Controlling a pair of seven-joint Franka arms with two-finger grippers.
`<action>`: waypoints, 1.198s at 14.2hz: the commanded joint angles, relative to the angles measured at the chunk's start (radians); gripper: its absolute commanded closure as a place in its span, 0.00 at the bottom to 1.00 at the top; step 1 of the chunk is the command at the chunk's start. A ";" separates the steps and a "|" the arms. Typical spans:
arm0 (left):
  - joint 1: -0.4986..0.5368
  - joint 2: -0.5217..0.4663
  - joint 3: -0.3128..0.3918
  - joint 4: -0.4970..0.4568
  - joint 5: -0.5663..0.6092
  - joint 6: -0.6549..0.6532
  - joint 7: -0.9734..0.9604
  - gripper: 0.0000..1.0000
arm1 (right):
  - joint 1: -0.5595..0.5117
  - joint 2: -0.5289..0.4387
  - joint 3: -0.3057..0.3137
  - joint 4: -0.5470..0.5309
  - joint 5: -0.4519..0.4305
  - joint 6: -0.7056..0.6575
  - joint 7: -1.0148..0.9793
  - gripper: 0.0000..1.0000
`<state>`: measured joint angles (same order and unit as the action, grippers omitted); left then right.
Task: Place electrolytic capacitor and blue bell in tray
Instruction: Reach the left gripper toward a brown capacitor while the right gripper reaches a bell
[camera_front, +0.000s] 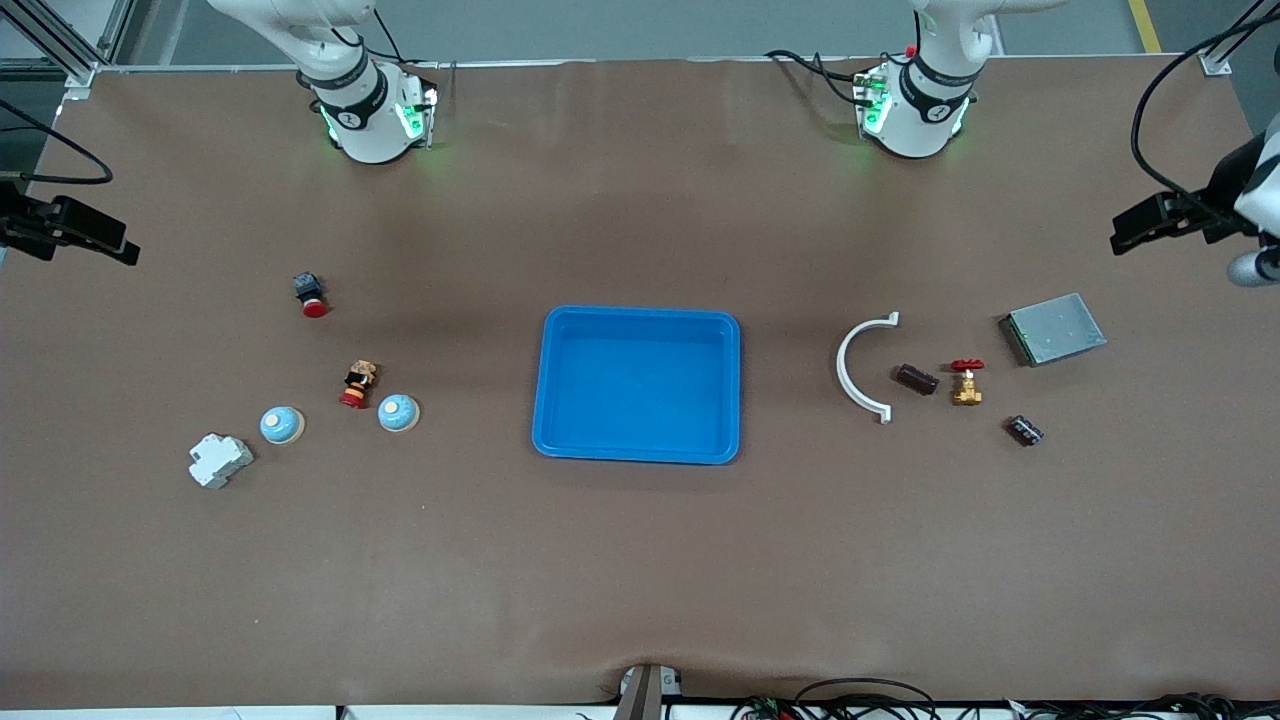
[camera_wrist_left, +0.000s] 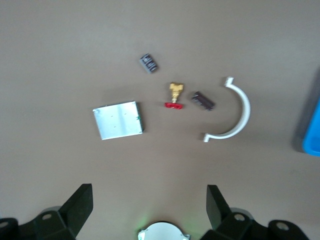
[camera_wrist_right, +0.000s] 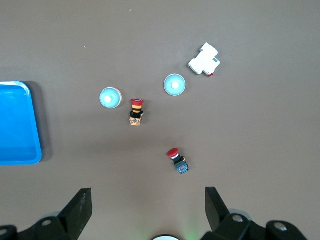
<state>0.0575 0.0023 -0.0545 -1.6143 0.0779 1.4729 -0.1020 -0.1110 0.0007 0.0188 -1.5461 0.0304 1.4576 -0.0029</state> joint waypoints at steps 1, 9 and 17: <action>0.056 -0.041 -0.002 -0.160 0.019 0.157 -0.004 0.00 | -0.001 0.007 0.000 0.003 -0.009 -0.008 0.004 0.00; 0.157 0.105 -0.002 -0.380 -0.015 0.621 -0.044 0.00 | 0.043 0.099 0.003 0.040 -0.053 0.064 -0.009 0.00; 0.145 0.307 -0.008 -0.403 -0.012 0.820 -0.335 0.00 | 0.105 0.228 0.000 0.040 -0.122 0.144 0.001 0.00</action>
<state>0.2057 0.2785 -0.0599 -2.0142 0.0741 2.2537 -0.3903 -0.0003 0.2064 0.0195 -1.5322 -0.0750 1.6058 -0.0060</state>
